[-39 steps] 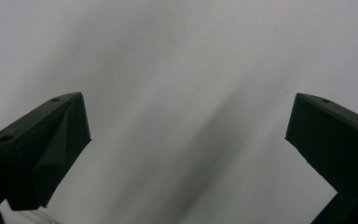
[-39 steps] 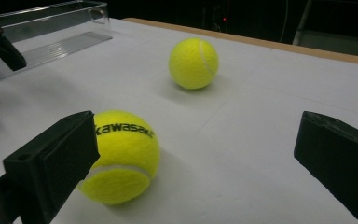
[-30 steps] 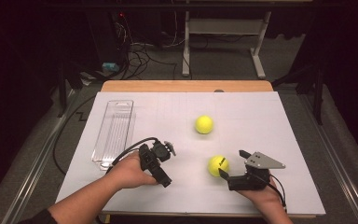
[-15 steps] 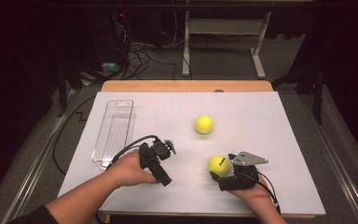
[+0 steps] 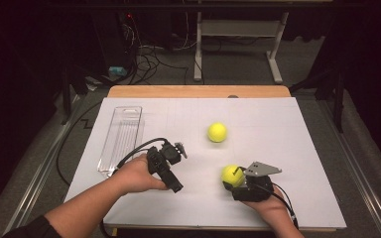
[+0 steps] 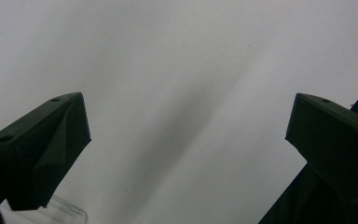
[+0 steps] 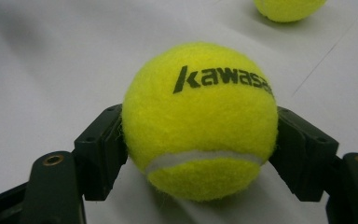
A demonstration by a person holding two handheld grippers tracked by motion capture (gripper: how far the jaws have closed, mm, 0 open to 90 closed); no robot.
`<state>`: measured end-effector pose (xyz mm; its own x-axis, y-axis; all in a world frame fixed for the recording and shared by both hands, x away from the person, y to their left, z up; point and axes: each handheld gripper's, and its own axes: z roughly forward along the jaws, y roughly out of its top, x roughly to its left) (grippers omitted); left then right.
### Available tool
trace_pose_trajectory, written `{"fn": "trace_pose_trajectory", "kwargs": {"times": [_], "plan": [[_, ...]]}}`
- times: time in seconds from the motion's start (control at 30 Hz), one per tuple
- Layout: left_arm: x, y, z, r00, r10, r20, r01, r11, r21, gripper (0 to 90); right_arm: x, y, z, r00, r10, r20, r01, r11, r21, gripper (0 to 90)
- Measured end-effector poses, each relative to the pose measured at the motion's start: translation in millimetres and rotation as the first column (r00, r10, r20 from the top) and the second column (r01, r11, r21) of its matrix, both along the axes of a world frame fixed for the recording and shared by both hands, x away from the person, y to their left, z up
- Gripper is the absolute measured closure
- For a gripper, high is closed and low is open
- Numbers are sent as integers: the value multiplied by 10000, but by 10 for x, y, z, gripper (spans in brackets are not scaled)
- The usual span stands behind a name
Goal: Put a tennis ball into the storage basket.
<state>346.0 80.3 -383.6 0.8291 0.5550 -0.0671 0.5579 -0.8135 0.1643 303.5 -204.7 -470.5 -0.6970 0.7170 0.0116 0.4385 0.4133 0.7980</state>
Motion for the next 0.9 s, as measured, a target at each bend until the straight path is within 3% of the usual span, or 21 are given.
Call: {"fn": "trace_pose_trajectory", "kwargs": {"times": [0.27, 0.6, 0.9], "plan": [[22, 2, 68, 10000, 80, 7, -80, 9999, -96, 6, -18, 51, 36, 9987, -5, 517, 5, 10000, -5, 273], [70, 6, 161, 9997, 159, -159, -162, 9997, -187, 6, 22, 282, 135, 9909, 360, 1299, -403, 9987, 307, 276], [113, -78, 361, 9998, 210, -64, -212, 9993, -300, 6, 77, 492, 153, 9840, 699, 1637, -796, 9954, 537, 276]]}}
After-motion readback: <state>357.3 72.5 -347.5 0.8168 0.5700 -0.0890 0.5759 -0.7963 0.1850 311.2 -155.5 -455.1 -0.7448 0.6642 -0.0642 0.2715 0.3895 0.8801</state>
